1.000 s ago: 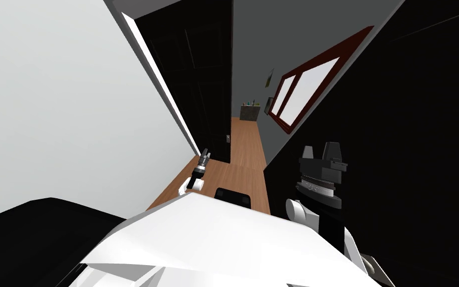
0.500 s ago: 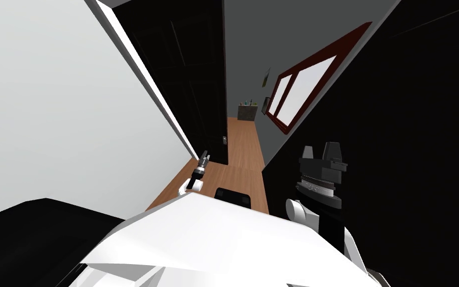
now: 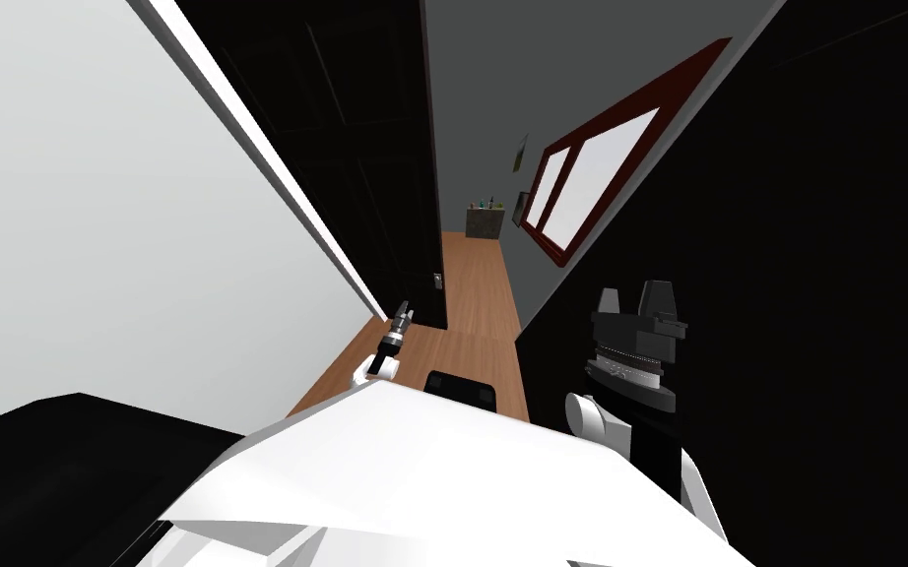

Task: Pull the door open

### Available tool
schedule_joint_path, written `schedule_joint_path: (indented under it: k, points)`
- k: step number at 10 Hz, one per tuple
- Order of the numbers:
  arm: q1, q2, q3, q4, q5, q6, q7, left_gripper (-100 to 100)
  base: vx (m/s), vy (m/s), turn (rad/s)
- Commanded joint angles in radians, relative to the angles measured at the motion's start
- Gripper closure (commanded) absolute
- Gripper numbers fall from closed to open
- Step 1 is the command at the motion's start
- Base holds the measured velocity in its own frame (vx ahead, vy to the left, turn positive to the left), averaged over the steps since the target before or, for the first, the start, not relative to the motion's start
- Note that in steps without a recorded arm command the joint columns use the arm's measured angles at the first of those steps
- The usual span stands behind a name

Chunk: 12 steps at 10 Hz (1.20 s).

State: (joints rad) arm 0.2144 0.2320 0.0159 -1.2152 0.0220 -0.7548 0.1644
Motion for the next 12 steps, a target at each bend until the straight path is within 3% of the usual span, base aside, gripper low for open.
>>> schedule_joint_path:
  k: [1,12]
  points:
    - [-0.012,0.008,0.003,0.045,0.005,-0.013,0.011,-100,0.111,-0.038,-0.066]
    - [-0.077,0.048,0.015,0.283,0.029,-0.072,0.064,-100,0.106,-0.022,-0.050]
